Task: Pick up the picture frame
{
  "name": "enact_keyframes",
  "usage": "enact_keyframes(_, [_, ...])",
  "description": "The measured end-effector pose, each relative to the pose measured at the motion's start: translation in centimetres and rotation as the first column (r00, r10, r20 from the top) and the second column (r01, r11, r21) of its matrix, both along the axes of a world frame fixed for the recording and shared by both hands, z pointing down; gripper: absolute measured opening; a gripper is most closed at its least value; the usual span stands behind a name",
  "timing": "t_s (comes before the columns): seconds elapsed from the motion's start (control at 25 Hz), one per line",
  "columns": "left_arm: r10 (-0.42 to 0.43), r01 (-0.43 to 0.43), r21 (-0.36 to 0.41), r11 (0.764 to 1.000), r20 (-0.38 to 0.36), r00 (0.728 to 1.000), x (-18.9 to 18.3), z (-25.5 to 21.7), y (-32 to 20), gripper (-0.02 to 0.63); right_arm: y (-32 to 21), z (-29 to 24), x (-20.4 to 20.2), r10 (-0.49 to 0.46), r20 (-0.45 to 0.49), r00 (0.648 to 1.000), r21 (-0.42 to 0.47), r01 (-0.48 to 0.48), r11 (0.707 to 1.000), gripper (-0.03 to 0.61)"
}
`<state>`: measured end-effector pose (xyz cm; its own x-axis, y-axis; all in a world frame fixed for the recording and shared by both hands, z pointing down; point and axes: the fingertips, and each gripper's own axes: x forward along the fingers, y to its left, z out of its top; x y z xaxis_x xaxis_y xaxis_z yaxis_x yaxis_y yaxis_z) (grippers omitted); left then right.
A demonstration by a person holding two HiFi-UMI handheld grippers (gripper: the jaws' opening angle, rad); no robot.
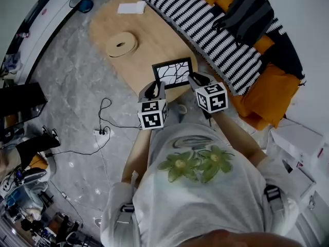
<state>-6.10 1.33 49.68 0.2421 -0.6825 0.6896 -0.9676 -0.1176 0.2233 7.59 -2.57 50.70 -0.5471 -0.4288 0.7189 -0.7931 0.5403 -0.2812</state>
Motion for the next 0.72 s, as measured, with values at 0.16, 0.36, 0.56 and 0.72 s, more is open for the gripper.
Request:
enact_keyframes(0.16, [0.007,-0.007,0.016,1.000,-0.010,1.000,0.0,-1.2,0.5,0.092,0.5,-1.5,0.0,0.002,0.018,1.000,0.025,-0.002,1.000,0.086])
enact_keyframes(0.36, [0.017,-0.016,0.034,0.999,-0.021,1.000,0.3,-2.3,0.7,0.092,0.6,-2.7,0.3,0.011,0.027,1.000,0.041,-0.012,0.999,0.086])
enact_keyframes(0.56, [0.029,-0.028,0.055,0.998,-0.024,0.999,0.2,-3.2,0.5,0.092,0.5,-3.5,0.2,0.025,0.044,0.999,0.053,-0.028,0.998,0.086])
enact_keyframes(0.72, [0.035,-0.034,0.069,0.997,-0.023,0.999,0.2,-3.6,0.4,0.092,0.4,-3.9,0.3,0.033,0.059,0.998,0.062,-0.037,0.997,0.086])
